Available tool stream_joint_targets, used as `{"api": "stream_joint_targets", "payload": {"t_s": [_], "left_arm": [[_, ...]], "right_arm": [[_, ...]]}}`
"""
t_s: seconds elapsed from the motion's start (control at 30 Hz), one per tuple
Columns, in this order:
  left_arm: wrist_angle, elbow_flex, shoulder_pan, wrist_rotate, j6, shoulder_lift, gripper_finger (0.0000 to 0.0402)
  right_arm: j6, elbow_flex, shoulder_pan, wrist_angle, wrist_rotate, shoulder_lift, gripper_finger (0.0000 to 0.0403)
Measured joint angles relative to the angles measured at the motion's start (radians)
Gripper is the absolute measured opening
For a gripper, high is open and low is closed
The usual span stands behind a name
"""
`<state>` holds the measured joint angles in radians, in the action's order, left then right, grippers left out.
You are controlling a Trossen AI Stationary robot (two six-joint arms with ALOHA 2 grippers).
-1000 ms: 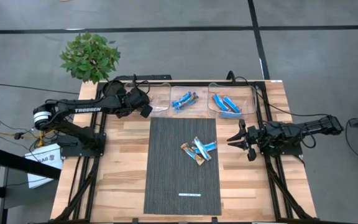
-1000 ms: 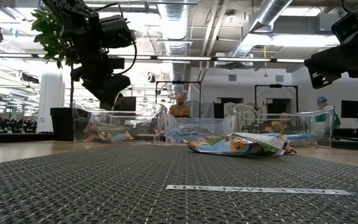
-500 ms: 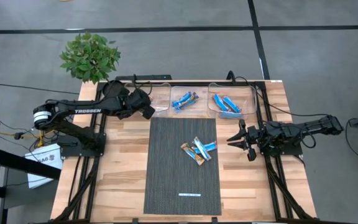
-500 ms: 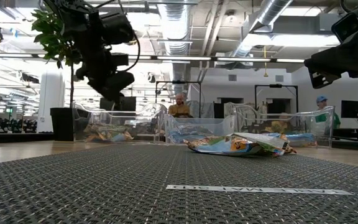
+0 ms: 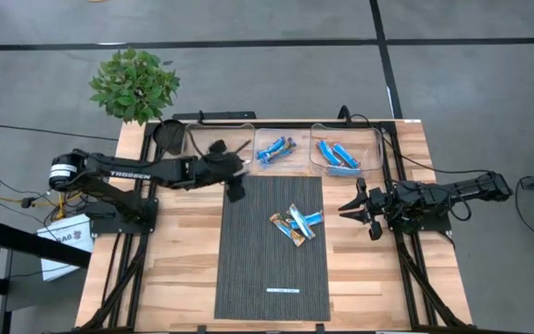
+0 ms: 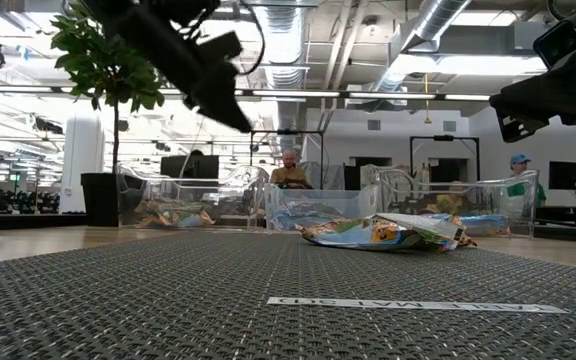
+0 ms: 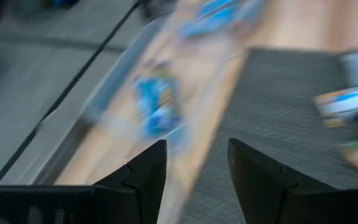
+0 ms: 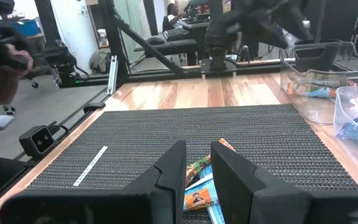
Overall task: Pick and place Granola Bars by type
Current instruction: Put the yellow granola bar into the left transparent bin
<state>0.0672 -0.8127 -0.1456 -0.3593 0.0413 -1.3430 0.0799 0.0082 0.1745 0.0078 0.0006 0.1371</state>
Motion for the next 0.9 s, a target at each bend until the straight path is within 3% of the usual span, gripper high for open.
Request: {"api": "stream_joint_targets", "payload": {"t_s": [0.27,0.9], "left_arm": [[-0.085,0.000,0.107,0.179,0.117,0.000,0.0165],[-0.036,0.000,0.409,0.179,0.181,0.000,0.0164]], "right_arm": [[0.000,0.000,0.000,0.000,0.000,0.000,0.0067],[0.000,0.000,0.000,0.000,0.000,0.000,0.0067]]}}
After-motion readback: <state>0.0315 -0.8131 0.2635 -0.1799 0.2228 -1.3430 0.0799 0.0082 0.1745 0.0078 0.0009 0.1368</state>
